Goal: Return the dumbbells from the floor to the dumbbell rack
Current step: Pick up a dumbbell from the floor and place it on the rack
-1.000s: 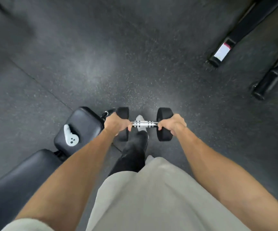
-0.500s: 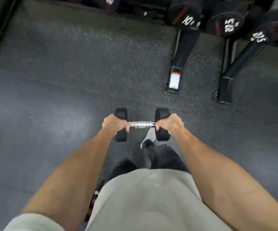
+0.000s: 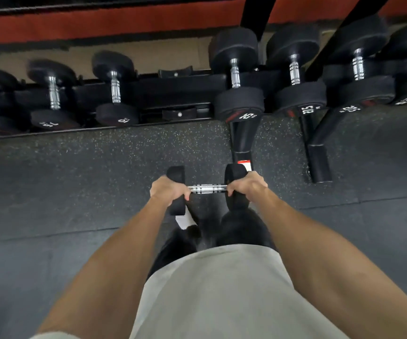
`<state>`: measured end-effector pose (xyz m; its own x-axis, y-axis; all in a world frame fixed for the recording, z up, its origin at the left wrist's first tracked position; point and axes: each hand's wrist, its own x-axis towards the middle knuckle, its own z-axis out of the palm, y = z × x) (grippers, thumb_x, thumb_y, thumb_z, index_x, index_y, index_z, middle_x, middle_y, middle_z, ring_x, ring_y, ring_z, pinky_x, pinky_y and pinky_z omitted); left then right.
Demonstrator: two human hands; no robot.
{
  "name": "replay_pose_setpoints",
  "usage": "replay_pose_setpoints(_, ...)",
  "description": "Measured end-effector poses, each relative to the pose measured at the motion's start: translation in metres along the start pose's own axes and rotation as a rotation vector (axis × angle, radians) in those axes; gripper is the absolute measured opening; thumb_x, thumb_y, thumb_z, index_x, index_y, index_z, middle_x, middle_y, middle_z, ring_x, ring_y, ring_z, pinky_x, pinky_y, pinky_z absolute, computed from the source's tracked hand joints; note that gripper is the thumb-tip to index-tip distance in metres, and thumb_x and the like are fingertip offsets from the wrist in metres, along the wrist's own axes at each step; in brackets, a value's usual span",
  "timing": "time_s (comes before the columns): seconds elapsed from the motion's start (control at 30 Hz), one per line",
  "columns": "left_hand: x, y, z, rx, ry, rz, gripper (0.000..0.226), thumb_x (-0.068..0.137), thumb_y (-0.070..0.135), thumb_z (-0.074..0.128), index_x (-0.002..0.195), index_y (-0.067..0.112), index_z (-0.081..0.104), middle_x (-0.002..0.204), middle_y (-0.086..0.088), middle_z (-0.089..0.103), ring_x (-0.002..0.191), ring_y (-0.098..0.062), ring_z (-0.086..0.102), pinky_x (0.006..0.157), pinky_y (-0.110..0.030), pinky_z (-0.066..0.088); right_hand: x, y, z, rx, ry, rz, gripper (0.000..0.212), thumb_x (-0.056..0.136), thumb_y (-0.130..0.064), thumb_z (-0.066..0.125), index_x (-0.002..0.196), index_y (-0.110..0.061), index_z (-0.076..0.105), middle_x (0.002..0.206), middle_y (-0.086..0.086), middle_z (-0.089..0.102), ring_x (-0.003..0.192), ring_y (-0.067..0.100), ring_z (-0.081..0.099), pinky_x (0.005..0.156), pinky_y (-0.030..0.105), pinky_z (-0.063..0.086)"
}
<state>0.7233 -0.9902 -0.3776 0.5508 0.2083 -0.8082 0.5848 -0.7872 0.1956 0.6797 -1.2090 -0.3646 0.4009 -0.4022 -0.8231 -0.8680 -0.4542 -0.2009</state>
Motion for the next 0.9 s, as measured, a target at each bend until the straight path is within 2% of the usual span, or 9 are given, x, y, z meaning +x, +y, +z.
replay_pose_setpoints(0.17, 0.064, 0.075, -0.080, 0.152, -0.005, 0.005, 0.063, 0.058, 0.028, 0.089, 0.113, 0.007, 0.066, 0.084, -0.006, 0.065, 0.062, -0.020, 0.065, 0.060, -0.027, 0.058, 0.038, -0.093, -0.022, 0.078, 0.003, 0.041, 0.036, 0.067, -0.024, 0.088, 0.082, -0.009, 0.058, 0.078, 0.005, 0.063, 0.072, 0.023, 0.066, 0.082, 0.039, 0.064)
replay_pose_setpoints(0.27, 0.096, 0.111, -0.115, 0.194, 0.024, 0.015, 0.066, 0.060, 0.031, 0.089, 0.115, 0.002, 0.067, 0.086, -0.009, 0.068, 0.078, -0.026, 0.072, 0.073, -0.032, 0.062, 0.062, -0.142, -0.037, 0.109, -0.017, 0.045, 0.039, 0.070, -0.024, 0.087, 0.093, -0.004, 0.063, 0.073, 0.006, 0.062, 0.066, 0.022, 0.065, 0.074, 0.035, 0.063)
replay_pose_setpoints(0.37, 0.124, 0.144, -0.149, 0.230, 0.039, 0.021, 0.079, 0.063, 0.030, 0.089, 0.131, 0.003, 0.057, 0.102, -0.009, 0.066, 0.092, -0.028, 0.071, 0.082, -0.035, 0.062, 0.079, -0.186, -0.052, 0.139, -0.031, 0.051, 0.042, 0.071, -0.025, 0.087, 0.098, -0.009, 0.060, 0.073, 0.006, 0.060, 0.065, 0.021, 0.063, 0.061, 0.029, 0.055)
replay_pose_setpoints(0.43, 0.137, 0.166, -0.168, 0.280, 0.029, 0.013, 0.080, 0.065, 0.028, 0.089, 0.132, 0.006, 0.053, 0.101, -0.008, 0.061, 0.090, -0.028, 0.069, 0.083, -0.035, 0.062, 0.083, -0.205, -0.057, 0.157, -0.052, 0.098, 0.048, 0.067, -0.025, 0.089, 0.103, -0.009, 0.062, 0.082, 0.008, 0.066, 0.070, 0.023, 0.067, 0.064, 0.030, 0.056)
replay_pose_setpoints(0.53, 0.151, 0.187, -0.184, 0.374, 0.017, 0.033, 0.072, 0.059, 0.029, 0.090, 0.117, 0.008, 0.054, 0.097, -0.005, 0.063, 0.079, -0.025, 0.066, 0.072, -0.030, 0.060, 0.091, -0.217, -0.050, 0.205, -0.072, 0.180, 0.065, 0.058, -0.030, 0.090, 0.113, -0.002, 0.069, 0.103, 0.012, 0.074, 0.089, 0.028, 0.073, 0.076, 0.035, 0.063)
replay_pose_setpoints(0.63, 0.175, 0.198, -0.193, 0.440, -0.038, 0.059, 0.079, 0.044, 0.032, 0.089, 0.116, 0.010, 0.065, 0.097, -0.005, 0.070, 0.074, -0.023, 0.069, 0.060, -0.025, 0.056, 0.098, -0.227, -0.043, 0.268, -0.070, 0.232, 0.054, 0.058, -0.030, 0.088, 0.103, -0.005, 0.071, 0.088, 0.009, 0.073, 0.084, 0.027, 0.074, 0.078, 0.035, 0.063)
replay_pose_setpoints(0.7, 0.189, 0.206, -0.201, 0.495, -0.068, 0.085, 0.084, 0.040, 0.033, 0.088, 0.119, 0.012, 0.068, 0.101, -0.007, 0.072, 0.084, -0.027, 0.071, 0.067, -0.028, 0.060, 0.096, -0.238, -0.044, 0.315, -0.051, 0.273, 0.038, 0.062, -0.027, 0.087, 0.089, -0.007, 0.068, 0.073, 0.006, 0.068, 0.069, 0.022, 0.069, 0.071, 0.031, 0.060)
replay_pose_setpoints(0.83, 0.202, 0.222, -0.216, 0.550, -0.118, 0.159, 0.083, 0.067, 0.026, 0.088, 0.139, 0.010, 0.052, 0.122, -0.013, 0.065, 0.095, -0.028, 0.066, 0.082, -0.029, 0.058, 0.092, -0.252, -0.040, 0.407, -0.016, 0.343, 0.030, 0.067, -0.022, 0.087, 0.075, -0.011, 0.060, 0.071, 0.005, 0.063, 0.062, 0.017, 0.060, 0.066, 0.031, 0.057)
replay_pose_setpoints(0.9, 0.211, 0.228, -0.225, 0.582, -0.112, 0.192, 0.082, 0.068, 0.025, 0.088, 0.140, 0.010, 0.052, 0.128, -0.012, 0.065, 0.087, -0.024, 0.063, 0.085, -0.032, 0.061, 0.091, -0.260, -0.036, 0.454, 0.000, 0.371, 0.032, 0.066, -0.022, 0.087, 0.075, -0.012, 0.058, 0.074, 0.005, 0.063, 0.064, 0.017, 0.061, 0.068, 0.030, 0.058)
